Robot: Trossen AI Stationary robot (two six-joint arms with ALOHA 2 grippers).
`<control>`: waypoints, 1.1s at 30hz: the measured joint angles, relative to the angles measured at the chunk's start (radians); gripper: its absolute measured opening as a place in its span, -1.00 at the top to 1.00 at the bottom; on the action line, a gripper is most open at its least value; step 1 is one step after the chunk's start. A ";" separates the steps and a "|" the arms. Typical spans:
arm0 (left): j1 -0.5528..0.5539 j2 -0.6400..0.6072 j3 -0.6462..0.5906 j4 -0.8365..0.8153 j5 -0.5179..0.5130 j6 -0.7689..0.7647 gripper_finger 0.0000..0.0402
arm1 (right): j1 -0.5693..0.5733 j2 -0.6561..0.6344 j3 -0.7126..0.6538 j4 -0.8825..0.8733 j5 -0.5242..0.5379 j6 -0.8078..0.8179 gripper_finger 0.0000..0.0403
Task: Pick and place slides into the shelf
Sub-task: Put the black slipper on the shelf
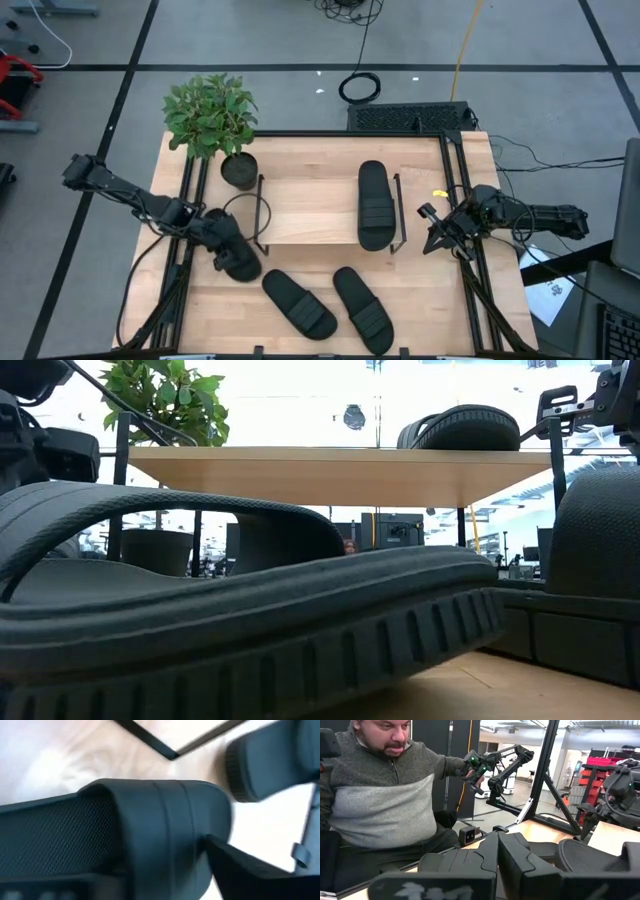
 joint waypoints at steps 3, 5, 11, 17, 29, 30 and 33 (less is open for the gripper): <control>0.000 -0.002 0.003 0.013 0.055 0.003 0.63 | 0.000 0.000 0.000 0.000 0.001 0.000 1.00; 0.000 -0.013 0.003 0.025 0.091 0.000 0.89 | 0.000 0.000 0.000 0.000 0.001 0.000 1.00; -0.066 -0.034 0.039 0.018 0.097 -0.032 0.97 | 0.000 0.000 0.000 0.000 0.002 0.000 1.00; -0.213 -0.034 0.192 -0.084 -0.050 -0.057 0.98 | 0.000 0.000 0.000 0.006 0.002 0.000 1.00; -0.455 0.150 0.468 -0.032 -0.306 0.139 0.99 | 0.000 0.000 0.000 0.007 0.002 0.001 1.00; -0.444 0.187 0.505 -0.040 -0.297 0.178 0.99 | 0.000 0.000 0.000 0.007 0.002 0.000 1.00; -0.378 0.308 0.655 -0.143 -0.227 0.276 1.00 | 0.000 0.000 0.000 0.017 0.002 -0.014 1.00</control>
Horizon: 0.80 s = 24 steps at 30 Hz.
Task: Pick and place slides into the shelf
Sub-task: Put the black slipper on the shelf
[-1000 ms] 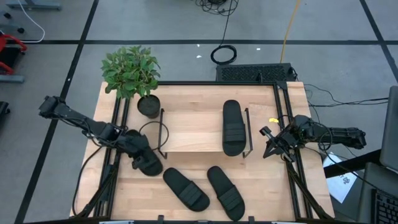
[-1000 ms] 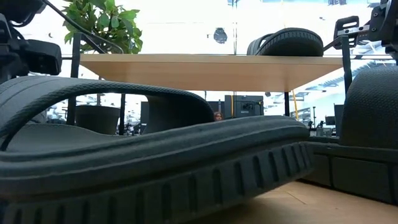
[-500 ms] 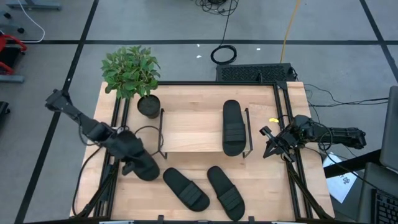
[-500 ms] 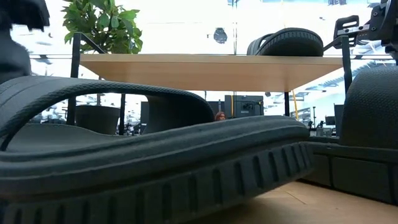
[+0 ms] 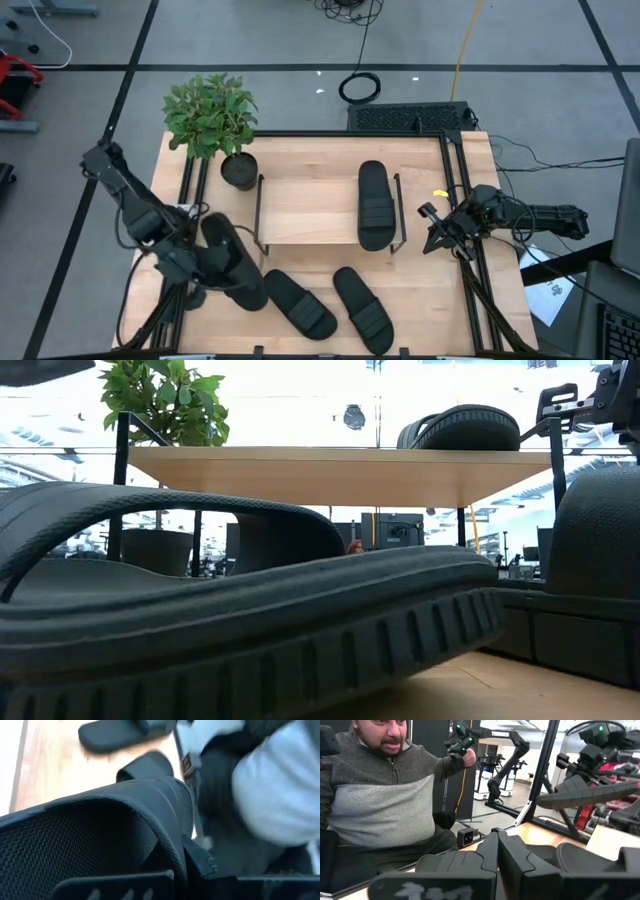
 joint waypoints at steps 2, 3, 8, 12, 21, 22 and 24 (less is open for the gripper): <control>0.057 0.090 0.121 -0.120 0.069 0.087 1.00 | 0.000 0.000 0.000 0.011 0.000 -0.002 1.00; 0.086 0.134 0.184 -0.181 0.094 0.143 1.00 | 0.000 0.000 0.000 0.019 0.000 -0.002 1.00; 0.194 0.244 0.448 -0.369 0.089 0.466 1.00 | 0.000 0.000 0.000 0.037 0.000 0.005 1.00; 0.279 0.254 0.569 -0.371 0.091 0.730 1.00 | 0.000 0.000 0.000 0.039 0.000 0.017 1.00; 0.611 0.274 0.707 -0.364 0.336 1.074 1.00 | 0.000 0.000 0.000 0.039 0.000 0.003 1.00; 0.663 0.288 0.726 -0.378 0.391 1.074 1.00 | 0.000 0.000 0.000 0.039 0.000 -0.002 1.00; 0.754 0.328 0.768 -0.423 0.494 1.056 1.00 | 0.000 0.000 0.000 0.039 0.000 -0.004 1.00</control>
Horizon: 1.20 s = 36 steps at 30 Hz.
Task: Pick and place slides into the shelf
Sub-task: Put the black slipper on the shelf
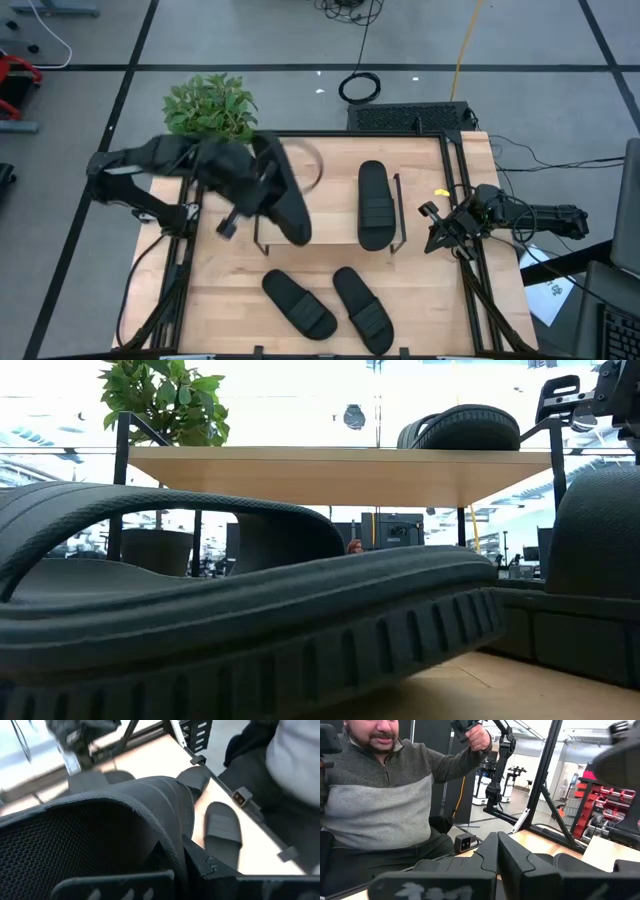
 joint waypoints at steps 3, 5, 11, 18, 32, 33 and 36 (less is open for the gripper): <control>0.100 0.086 0.075 -0.088 0.118 0.003 1.00 | 0.000 0.000 0.000 0.000 0.000 -0.023 1.00; 0.135 0.158 0.126 -0.150 0.187 0.056 1.00 | 0.000 0.000 0.000 0.000 0.000 -0.038 1.00; 0.173 0.335 0.280 -0.343 0.297 0.222 1.00 | 0.000 0.000 0.000 -0.001 0.000 -0.049 1.00; 0.229 0.489 0.332 -0.445 0.400 0.154 1.00 | 0.000 0.000 0.000 -0.003 0.000 -0.049 1.00; 0.291 0.524 0.251 -0.450 0.546 0.085 1.00 | 0.000 0.000 0.000 -0.005 -0.003 -0.049 1.00; 0.291 0.524 0.235 -0.450 0.540 0.087 1.00 | 0.000 0.000 0.000 -0.005 -0.004 -0.050 1.00; 0.291 0.522 0.180 -0.451 0.494 0.087 1.00 | 0.000 0.000 0.000 -0.005 -0.004 -0.050 1.00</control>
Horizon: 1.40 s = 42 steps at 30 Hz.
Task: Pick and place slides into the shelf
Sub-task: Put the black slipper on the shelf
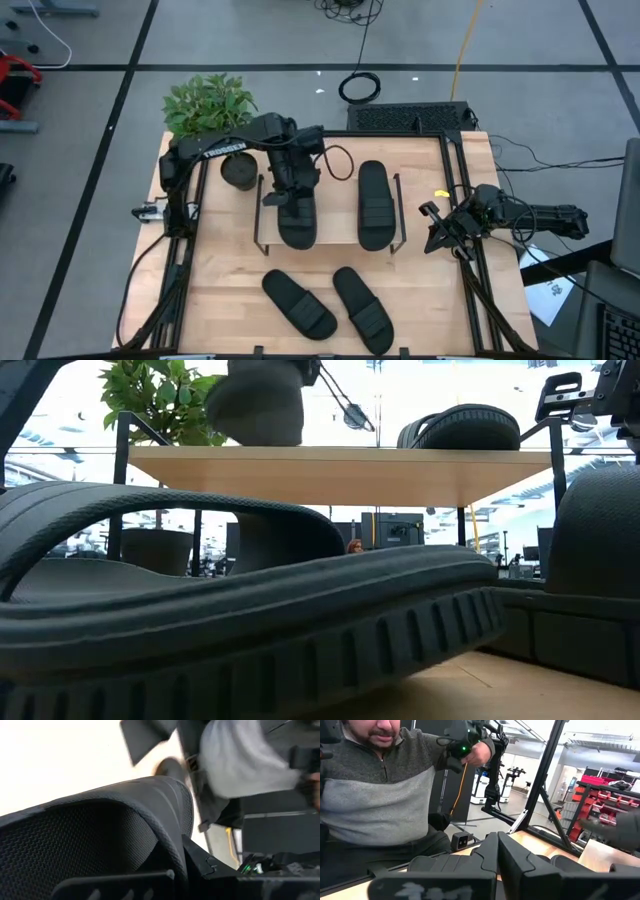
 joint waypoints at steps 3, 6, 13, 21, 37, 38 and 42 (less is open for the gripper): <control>0.001 0.003 -0.038 0.000 -0.001 0.000 1.00 | 0.000 0.000 0.000 0.000 0.000 0.003 1.00; -0.007 0.000 -0.059 0.001 0.020 0.000 1.00 | 0.000 0.000 0.000 0.000 0.000 0.003 1.00; -0.021 0.000 -0.124 0.010 0.051 0.021 1.00 | 0.000 0.000 0.000 0.000 0.000 0.003 1.00; -0.019 0.000 -0.149 0.088 0.049 -0.010 1.00 | 0.000 0.000 0.000 0.000 0.000 0.011 1.00; -0.015 -0.005 -0.224 0.198 0.029 -0.019 0.99 | 0.000 0.000 0.000 0.001 0.000 0.026 1.00; -0.013 -0.006 -0.232 0.206 0.028 -0.028 0.99 | 0.000 0.000 0.000 0.001 0.000 0.026 1.00; -0.007 -0.005 -0.237 0.213 0.016 -0.037 0.94 | 0.000 0.000 0.000 0.001 0.000 0.026 1.00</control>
